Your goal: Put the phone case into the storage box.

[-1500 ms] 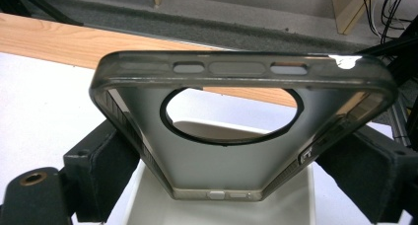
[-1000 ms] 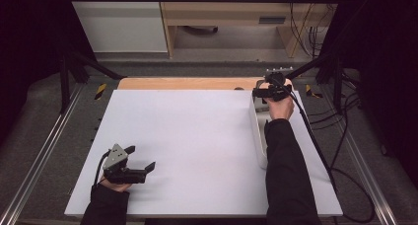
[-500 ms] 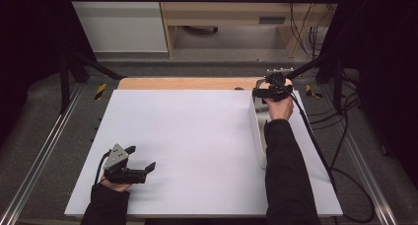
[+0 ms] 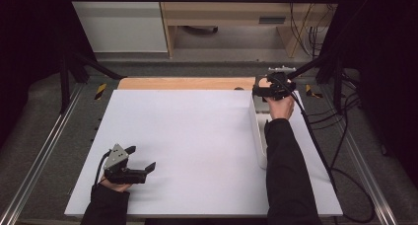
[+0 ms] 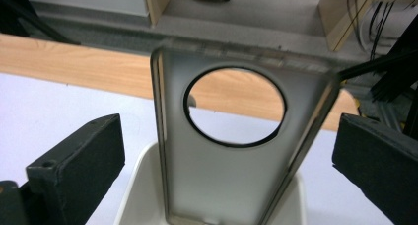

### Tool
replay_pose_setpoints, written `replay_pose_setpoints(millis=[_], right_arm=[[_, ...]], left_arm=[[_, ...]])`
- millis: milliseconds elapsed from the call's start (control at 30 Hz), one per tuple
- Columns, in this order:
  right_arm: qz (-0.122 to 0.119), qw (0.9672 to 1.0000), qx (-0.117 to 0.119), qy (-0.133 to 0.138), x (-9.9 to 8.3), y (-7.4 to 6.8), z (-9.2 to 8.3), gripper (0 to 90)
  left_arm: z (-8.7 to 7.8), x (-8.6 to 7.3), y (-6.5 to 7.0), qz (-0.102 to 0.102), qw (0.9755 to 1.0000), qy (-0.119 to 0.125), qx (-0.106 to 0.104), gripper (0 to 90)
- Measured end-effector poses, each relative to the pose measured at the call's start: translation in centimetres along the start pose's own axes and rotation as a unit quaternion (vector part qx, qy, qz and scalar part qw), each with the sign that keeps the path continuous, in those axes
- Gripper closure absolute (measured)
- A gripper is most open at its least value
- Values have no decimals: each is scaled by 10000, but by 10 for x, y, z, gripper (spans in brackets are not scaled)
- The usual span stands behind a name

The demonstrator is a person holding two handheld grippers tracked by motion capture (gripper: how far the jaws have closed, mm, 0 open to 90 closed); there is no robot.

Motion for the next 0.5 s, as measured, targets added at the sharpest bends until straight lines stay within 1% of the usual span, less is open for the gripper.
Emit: replay_pose_setpoints(millis=[133, 233, 433, 500], right_arm=[[21, 9997, 41, 235, 6, 2, -8, 2], [43, 9990, 128, 417, 11, 3, -18, 2], [29, 9972, 434, 612, 16, -1, -38, 2], [-25, 9960, 587, 679, 17, -3, -45, 2]], left_arm=[[0, 0, 0, 1, 10000, 2, -2, 9], [0, 0, 0, -2, 10000, 10, -8, 9], [0, 1, 1, -26, 10000, 26, -32, 9], [-1, 1, 1, -18, 10000, 29, -32, 9]])
Point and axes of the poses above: each handheld gripper's, and its own axes: z roughly forward along the jaws, x roughly out of its top, y roughly to its right, the point moved 6 cm from there along z, roughly forward along the jaws, and after that the axes turned 2 degrees about -x, right-handed, at the moved point
